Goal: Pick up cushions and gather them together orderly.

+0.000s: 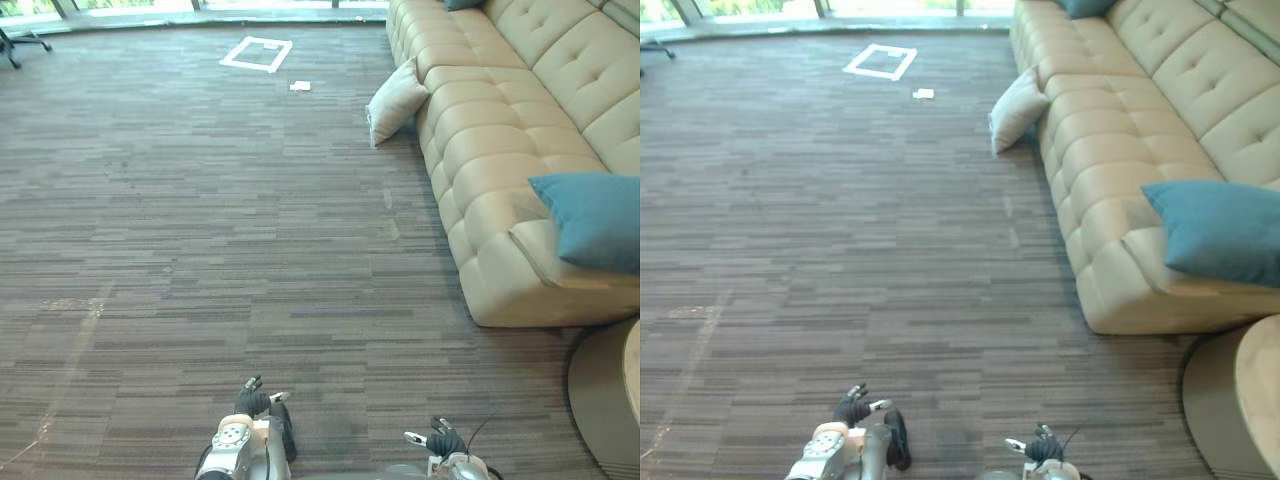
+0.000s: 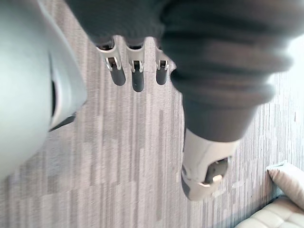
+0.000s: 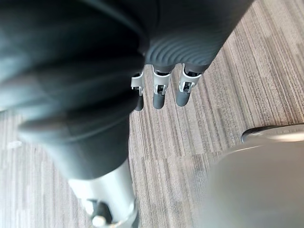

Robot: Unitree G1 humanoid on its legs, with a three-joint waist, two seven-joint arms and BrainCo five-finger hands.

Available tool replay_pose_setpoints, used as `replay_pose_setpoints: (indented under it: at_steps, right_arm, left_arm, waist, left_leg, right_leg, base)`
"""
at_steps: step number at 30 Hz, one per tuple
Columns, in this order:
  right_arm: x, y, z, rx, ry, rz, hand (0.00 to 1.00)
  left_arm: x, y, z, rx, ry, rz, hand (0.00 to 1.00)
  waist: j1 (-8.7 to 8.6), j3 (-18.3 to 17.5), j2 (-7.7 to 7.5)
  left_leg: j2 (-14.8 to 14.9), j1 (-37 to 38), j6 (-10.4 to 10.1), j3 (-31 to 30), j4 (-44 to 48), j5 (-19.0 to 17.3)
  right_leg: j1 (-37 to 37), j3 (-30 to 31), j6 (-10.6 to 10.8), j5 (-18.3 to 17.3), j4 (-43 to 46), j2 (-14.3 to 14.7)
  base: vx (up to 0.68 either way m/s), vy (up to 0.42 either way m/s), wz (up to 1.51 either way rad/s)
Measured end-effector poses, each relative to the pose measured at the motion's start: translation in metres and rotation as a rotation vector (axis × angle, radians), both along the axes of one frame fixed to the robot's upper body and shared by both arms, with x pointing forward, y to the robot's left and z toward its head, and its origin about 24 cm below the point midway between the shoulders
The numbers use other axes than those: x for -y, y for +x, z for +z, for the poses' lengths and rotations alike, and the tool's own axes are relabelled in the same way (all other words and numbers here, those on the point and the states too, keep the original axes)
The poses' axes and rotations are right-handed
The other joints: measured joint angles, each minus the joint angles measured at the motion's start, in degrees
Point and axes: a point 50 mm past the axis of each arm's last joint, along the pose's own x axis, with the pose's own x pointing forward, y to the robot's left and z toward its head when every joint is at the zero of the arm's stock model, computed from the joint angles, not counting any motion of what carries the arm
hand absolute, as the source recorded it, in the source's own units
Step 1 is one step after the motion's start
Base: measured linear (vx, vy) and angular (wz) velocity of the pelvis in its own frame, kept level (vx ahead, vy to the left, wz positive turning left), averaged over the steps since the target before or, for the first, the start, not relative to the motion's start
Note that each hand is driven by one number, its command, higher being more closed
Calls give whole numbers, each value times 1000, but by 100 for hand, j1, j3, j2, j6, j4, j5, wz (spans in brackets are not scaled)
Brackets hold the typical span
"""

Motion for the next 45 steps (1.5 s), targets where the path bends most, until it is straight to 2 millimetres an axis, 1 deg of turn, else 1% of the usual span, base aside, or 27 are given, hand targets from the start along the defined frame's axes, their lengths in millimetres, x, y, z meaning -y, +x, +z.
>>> replay_pose_setpoints:
  at_steps: [1,2,3,5,7,9,10,11,13,15,17,19,22,24,26,27,29,30,33,35,36,37,39,41,43,44,45]
  right_arm:
    - [2,-2,0,1,-4,-1,0]
    - [4,0,1,10,-10,1,0]
    - [7,1,2,17,-18,3,0]
    - [15,9,8,67,-46,10,0]
    - [21,14,12,91,-62,15,0]
    - [19,14,12,89,-58,18,0]
    - [17,5,8,53,-52,17,0]
    - [26,7,9,46,-70,18,0]
    - [28,11,10,47,-71,5,0]
    - [28,4,7,21,-66,-1,0]
    - [34,4,9,18,-82,8,0]
    - [32,3,8,13,-76,9,0]
    - [26,3,7,11,-64,13,0]
    - [26,3,6,10,-63,10,0]
    - [24,-1,5,1,-64,4,0]
    - [25,-3,5,-2,-67,3,0]
    - [20,-11,2,-27,-52,-1,0]
    - [13,-13,0,-31,-37,-5,0]
    - [8,-21,-3,-54,-22,-4,0]
    - [4,-19,-4,-60,-17,21,0]
    - [5,-17,-3,-51,-22,32,0]
    - [8,-15,-2,-40,-31,38,0]
    - [14,-9,1,-14,-53,60,0]
    - [21,-1,5,12,-75,69,0]
    - [20,4,7,26,-76,73,0]
    - [18,1,6,20,-72,82,0]
    - [17,-3,4,3,-70,86,0]
  left_arm:
    - [-1,-5,-3,-28,0,7,0]
    - [-1,-9,-6,-52,-1,8,0]
    - [0,-13,-7,-67,-3,7,0]
    - [5,-20,-12,-98,-12,-9,0]
    - [10,-23,-14,-116,-22,-17,0]
    - [13,-25,-15,-122,-21,-38,0]
    - [12,-28,-15,-128,-20,-36,0]
    - [21,-29,-17,-133,-43,-38,0]
    - [28,-23,-15,-112,-61,-44,0]
    - [33,-24,-15,-113,-66,-54,0]
    - [33,-24,-14,-98,-91,9,0]
    - [24,-23,-12,-83,-80,48,0]
    - [14,-17,-8,-44,-64,74,0]
    - [12,-12,-5,-14,-58,74,0]
    - [12,-10,-3,-1,-51,66,0]
    - [13,-10,-3,-1,-53,62,0]
    - [11,-8,-2,5,-45,48,0]
    - [6,-9,-3,-3,-35,49,0]
    - [0,-9,-2,-5,-19,51,0]
    - [-5,-12,-4,-25,-7,53,0]
    - [-3,-15,-7,-49,-9,49,0]
    - [0,-20,-9,-71,-12,38,0]
    - [6,-24,-12,-91,-15,1,0]
    - [10,-26,-14,-105,-24,-5,0]
    - [12,-27,-14,-113,-22,-23,0]
    - [10,-28,-14,-113,-19,-23,0]
    - [11,-32,-16,-127,-20,-20,0]
  waist:
    - [-62,28,39]
    - [-89,19,77]
    - [-130,13,147]
    - [-232,64,395]
    - [-320,111,577]
    - [-389,125,570]
    - [-497,123,555]
    - [-476,134,849]
    - [-452,146,870]
    - [-503,165,827]
    - [-481,235,1045]
    - [-421,241,977]
    - [-293,210,807]
    - [-167,216,781]
    - [-144,217,740]
    - [-143,209,760]
    - [-48,63,651]
    - [-87,-27,490]
    - [-89,-157,229]
    - [-111,-107,138]
    - [-135,-94,154]
    - [-141,-97,233]
    - [-205,-92,455]
    - [-257,-32,582]
    - [-308,-2,622]
    - [-323,7,559]
    - [-402,-2,580]
  left_leg:
    - [-99,476,76,-28,-153,-267]
    - [-141,943,40,-35,-442,-362]
    - [-138,1307,8,-44,-719,-391]
    - [27,2113,-56,16,-1407,-386]
    - [249,2575,-94,123,-1655,-363]
    - [318,2920,-99,136,-1777,-366]
    - [344,3218,-154,69,-1852,-363]
    - [560,3305,-347,101,-1805,-206]
    - [530,3140,-691,-124,-1268,518]
    - [757,2646,-1006,-396,476,1697]
    - [1525,1806,-1226,-99,2966,1621]
    - [1912,1315,-851,378,3916,1062]
    - [1789,402,-528,887,2917,240]
    - [1403,14,-492,724,1575,137]
    - [689,-179,-696,183,-994,683]
    - [641,-241,-706,152,-1335,817]
    - [471,-366,-206,61,-1166,1641]
    - [378,-417,-62,48,-939,1530]
    - [191,-420,129,152,-144,674]
    - [-36,220,198,232,-140,129]
    - [-97,595,216,223,-275,-31]
    - [-145,1202,163,221,-685,-121]
    - [-62,1896,104,222,-1341,-103]
    - [59,2330,39,228,-1659,-65]
    - [169,2522,30,212,-1756,-60]
    - [145,2803,-33,200,-1896,-84]
    - [200,3056,-245,69,-1973,-158]
  right_leg:
    - [-342,-57,-82,43,981,-120]
    - [-648,-226,-455,-295,1499,-143]
    - [-881,-457,-605,-521,1645,-116]
    - [-1680,-1177,-1007,-1059,1357,52]
    - [-2381,-1632,-1077,-1068,-5,360]
    - [-2669,-1679,-1015,-321,-1853,586]
    - [-2488,-1563,-1227,1051,-2543,734]
    - [-2494,-1594,-1515,919,-2280,914]
    - [-2588,-1437,-1616,304,-1516,713]
    - [-1985,-1462,-1530,-341,-1409,636]
    - [-1156,-1444,-1599,-587,-1936,1042]
    - [-350,-1277,-1688,-715,-2519,1300]
    - [604,-884,-1654,-716,-3382,1380]
    - [920,-662,-1538,-753,-3607,1283]
    - [1353,-419,-1265,-962,-3885,1090]
    - [1438,-363,-1211,-1011,-3946,1089]
    - [1723,-169,-970,-1189,-3969,925]
    - [1674,-164,-960,-1180,-3787,764]
    - [912,8,-586,-979,-1740,423]
    - [50,119,338,-203,631,114]
    - [-218,-134,61,-330,1268,-8]
    - [-583,-555,-444,-614,1649,-134]
    - [-1201,-1343,-932,-1037,1255,-129]
    - [-1829,-1683,-1004,-1114,95,54]
    - [-2167,-1630,-891,-602,-1515,339]
    - [-2161,-1504,-852,225,-2967,506]
    - [-2017,-1374,-1209,1377,-3159,595]
  base:
    - [601,95,-6]
    - [740,93,-12]
    - [628,57,-14]
    - [649,29,-2]
    - [734,-73,17]
    - [704,-145,46]
    - [790,-150,39]
    - [924,-184,24]
    - [721,-194,8]
    - [606,-209,16]
    - [640,-149,-27]
    - [497,-91,-47]
    - [441,-28,-61]
    - [398,92,-83]
    - [502,195,-73]
    - [537,285,-61]
    - [694,362,-54]
    - [687,307,-23]
    - [711,304,0]
    - [542,178,-4]
    - [730,168,-15]
    - [700,125,-15]
    - [544,65,-1]
    - [580,-51,22]
    - [659,-144,36]
    - [693,-180,55]
    - [719,-176,44]
